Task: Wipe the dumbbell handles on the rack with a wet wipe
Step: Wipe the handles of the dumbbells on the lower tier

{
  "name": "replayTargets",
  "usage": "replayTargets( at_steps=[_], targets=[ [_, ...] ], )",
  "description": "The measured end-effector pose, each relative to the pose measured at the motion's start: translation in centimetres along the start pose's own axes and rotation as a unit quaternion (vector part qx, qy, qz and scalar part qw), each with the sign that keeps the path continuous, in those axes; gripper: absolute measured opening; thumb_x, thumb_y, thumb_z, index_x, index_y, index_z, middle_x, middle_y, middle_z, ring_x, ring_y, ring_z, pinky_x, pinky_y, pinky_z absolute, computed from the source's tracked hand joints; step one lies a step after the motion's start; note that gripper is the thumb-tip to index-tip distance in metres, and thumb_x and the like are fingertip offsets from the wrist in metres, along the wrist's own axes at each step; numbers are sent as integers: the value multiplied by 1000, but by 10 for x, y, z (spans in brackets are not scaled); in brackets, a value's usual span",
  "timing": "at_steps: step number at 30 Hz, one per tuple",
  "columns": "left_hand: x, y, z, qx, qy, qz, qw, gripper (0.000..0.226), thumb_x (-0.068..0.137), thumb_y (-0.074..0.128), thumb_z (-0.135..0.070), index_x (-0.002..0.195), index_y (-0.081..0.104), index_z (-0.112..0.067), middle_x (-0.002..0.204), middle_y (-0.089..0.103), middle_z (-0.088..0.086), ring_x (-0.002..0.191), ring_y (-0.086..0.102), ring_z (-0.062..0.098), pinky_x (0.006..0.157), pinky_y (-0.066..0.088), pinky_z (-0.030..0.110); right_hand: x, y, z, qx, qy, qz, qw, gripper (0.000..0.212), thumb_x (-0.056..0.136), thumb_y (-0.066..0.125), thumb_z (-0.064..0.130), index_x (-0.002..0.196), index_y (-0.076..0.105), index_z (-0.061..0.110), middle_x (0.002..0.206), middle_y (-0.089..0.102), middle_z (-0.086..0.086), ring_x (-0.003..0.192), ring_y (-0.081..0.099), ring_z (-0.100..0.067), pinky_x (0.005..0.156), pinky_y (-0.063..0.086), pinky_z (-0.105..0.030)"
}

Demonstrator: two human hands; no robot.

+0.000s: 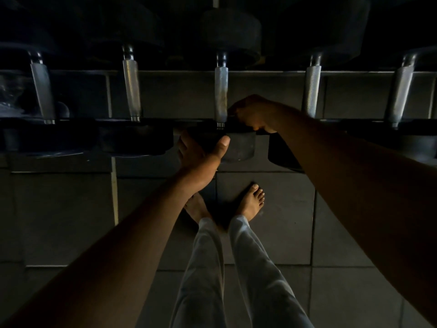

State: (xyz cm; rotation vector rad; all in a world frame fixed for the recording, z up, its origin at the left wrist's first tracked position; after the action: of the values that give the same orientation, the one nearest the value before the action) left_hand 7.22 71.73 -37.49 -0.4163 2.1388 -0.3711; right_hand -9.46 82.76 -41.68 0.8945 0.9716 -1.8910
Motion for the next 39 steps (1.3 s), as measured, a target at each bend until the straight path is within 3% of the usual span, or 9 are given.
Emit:
replayTargets(
  at_steps=[4,9,12,15,19,22,29,35,39],
  targets=[
    [-1,0,-1,5,-7,-3,1000,114,95,72,-57,170,-7,-23,176,6,7,162,10,33,127,20,50,-18,-9,0,3,-23,1,1000,29,91,77,38,114,74,21,104,71,-3,95,67,-19,84,58,-35],
    [0,0,1,12,-12,3,1000,116,94,70,-62,170,-10,-23,177,2,7,163,5,33,128,17,51,-31,-9,13,73,-119,-18,990,22,92,76,31,112,70,27,106,69,7,91,62,-1,74,50,-17],
    [0,0,3,13,-14,9,1000,118,93,69,-64,169,-12,-24,178,-2,7,164,1,34,129,14,53,-31,-7,25,-44,-218,-120,968,24,92,75,38,114,70,28,111,64,12,88,56,6,74,44,-15],
    [0,1,3,6,-6,7,1000,116,93,71,-62,170,-8,-24,177,3,7,163,5,34,129,16,52,-30,-5,24,-113,-255,-139,950,28,89,77,40,114,72,27,116,63,10,94,56,0,74,42,-17],
    [0,0,3,-2,3,2,1000,113,94,72,-60,170,-3,-23,175,8,7,162,10,33,128,19,49,-31,-3,25,-148,-279,-108,942,23,89,77,37,110,75,28,112,61,12,101,58,-5,83,49,-23],
    [-1,0,2,-2,0,7,1000,114,94,71,-60,170,-6,-24,176,5,7,162,8,33,127,18,50,-32,-1,27,-163,-295,-119,934,21,92,75,35,110,75,25,114,64,8,101,59,-5,78,44,-17],
    [-1,1,2,-3,6,2,1000,114,93,71,-61,170,-6,-24,175,6,6,162,10,33,126,21,51,-28,-17,45,-146,-313,-292,892,25,97,66,43,111,74,24,112,70,4,97,63,-6,80,49,-24],
    [-1,0,1,0,18,-1,1000,114,93,70,-61,170,-5,-24,175,9,7,161,12,32,126,21,48,-28,-28,56,-109,-240,-452,852,30,101,51,52,104,74,32,90,73,9,80,68,-9,67,52,-27],
    [0,0,2,-1,16,-5,1000,114,92,73,-60,170,-3,-24,174,10,6,160,13,31,125,21,48,-27,-26,56,-99,-244,-460,848,28,102,51,47,107,74,31,87,73,6,77,69,-14,64,54,-31]
  ],
)
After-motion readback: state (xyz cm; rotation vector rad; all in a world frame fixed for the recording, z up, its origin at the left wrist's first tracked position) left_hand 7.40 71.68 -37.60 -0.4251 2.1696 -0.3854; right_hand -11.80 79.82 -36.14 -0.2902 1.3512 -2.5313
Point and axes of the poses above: each hand's wrist, its own x-axis towards the middle knuckle, its own y-axis out of the palm, z = x × y, the point moved 6 cm from there along x, towards the middle knuckle
